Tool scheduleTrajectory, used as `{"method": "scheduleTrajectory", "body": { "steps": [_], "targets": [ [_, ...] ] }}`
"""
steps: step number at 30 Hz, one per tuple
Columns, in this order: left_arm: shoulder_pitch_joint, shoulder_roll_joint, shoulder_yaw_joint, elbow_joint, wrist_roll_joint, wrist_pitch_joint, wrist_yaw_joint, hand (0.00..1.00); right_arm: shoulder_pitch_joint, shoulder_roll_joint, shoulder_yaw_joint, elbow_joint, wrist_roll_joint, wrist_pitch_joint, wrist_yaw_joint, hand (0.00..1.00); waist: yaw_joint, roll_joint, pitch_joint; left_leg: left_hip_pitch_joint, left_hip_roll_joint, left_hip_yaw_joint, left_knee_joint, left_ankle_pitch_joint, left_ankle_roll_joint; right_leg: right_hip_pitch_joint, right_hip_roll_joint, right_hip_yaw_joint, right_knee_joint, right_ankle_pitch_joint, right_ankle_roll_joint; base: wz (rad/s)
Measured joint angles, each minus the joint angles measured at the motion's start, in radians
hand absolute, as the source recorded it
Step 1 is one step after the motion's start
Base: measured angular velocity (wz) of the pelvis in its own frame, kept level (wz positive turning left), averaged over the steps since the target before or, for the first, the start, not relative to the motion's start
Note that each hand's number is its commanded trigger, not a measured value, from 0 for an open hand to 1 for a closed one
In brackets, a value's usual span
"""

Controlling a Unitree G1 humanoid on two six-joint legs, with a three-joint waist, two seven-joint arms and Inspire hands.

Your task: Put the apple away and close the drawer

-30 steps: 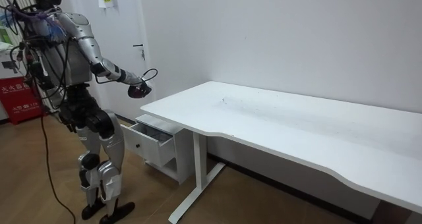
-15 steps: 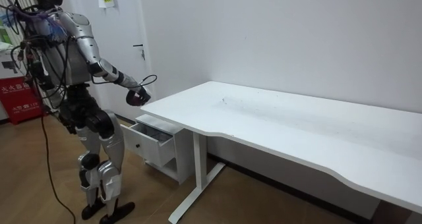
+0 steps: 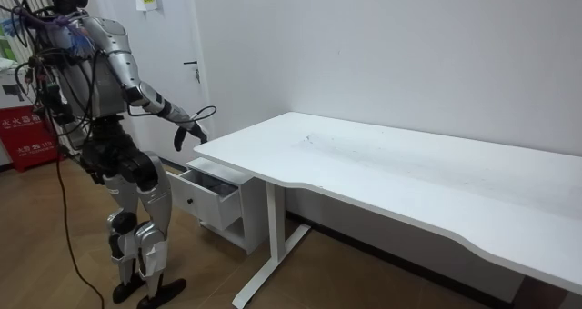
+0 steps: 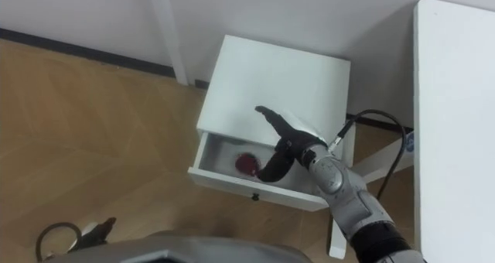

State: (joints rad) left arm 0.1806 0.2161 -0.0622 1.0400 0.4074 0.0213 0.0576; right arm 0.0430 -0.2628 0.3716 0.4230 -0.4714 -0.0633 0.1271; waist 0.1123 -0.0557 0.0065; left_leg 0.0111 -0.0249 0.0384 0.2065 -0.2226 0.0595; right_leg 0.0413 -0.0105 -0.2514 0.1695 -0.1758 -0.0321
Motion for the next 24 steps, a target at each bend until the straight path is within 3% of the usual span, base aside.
{"method": "scheduleTrajectory", "body": {
  "steps": [10, 15, 21, 22, 24],
  "targets": [
    [0.008, -0.002, -0.005, -0.001, -0.001, 0.0, 0.017, 0.0, 0.008, 0.001, 0.0, 0.0, -0.007, -0.001, 0.0, 0.0, -0.002, 0.004, 0.0004, 0.0, -0.001, 0.002, 0.0, 0.0, 0.001, -0.005, -0.001, 0.003, -0.001, 0.0, 0.0, 0.0],
    [0.008, -0.005, -0.005, -0.008, -0.001, -0.008, 0.022, 0.0, 0.008, 0.002, -0.02, 0.07, -0.004, -0.024, -0.008, 0.0, -0.004, 0.008, -0.0009, 0.0, -0.001, 0.003, 0.0, 0.0, 0.001, -0.005, -0.002, 0.004, -0.001, 0.0, 0.0, 0.0],
    [0.022, -0.016, 0.015, -0.008, -0.002, -0.016, 0.028, 0.0, 0.018, 0.015, -0.09, 0.267, 0.077, -0.051, -0.057, 0.0, -0.001, 0.017, 0.0007, 0.019, -0.001, 0.011, -0.001, 0.001, 0.001, 0.009, -0.002, 0.01, -0.001, -0.001, 0.001, -0.02],
    [0.033, -0.016, 0.019, -0.009, -0.002, -0.021, 0.03, 0.0, 0.031, 0.015, -0.114, 0.307, 0.08, -0.051, -0.071, 0.0, -0.006, 0.019, -0.0042, 0.022, -0.002, 0.01, 0.0, 0.001, 0.001, 0.012, -0.004, 0.009, 0.002, -0.002, 0.003, 0.07],
    [0.036, -0.023, 0.033, -0.008, -0.003, -0.022, 0.044, 0.0, 0.046, 0.017, -0.176, 0.356, 0.101, -0.049, -0.097, 0.0, -0.03, 0.023, -0.0036, 0.016, -0.008, 0.016, 0.01, 0.0, 0.001, -0.003, -0.015, 0.002, 0.04, -0.014, 0.01, 0.07]
  ]
}}
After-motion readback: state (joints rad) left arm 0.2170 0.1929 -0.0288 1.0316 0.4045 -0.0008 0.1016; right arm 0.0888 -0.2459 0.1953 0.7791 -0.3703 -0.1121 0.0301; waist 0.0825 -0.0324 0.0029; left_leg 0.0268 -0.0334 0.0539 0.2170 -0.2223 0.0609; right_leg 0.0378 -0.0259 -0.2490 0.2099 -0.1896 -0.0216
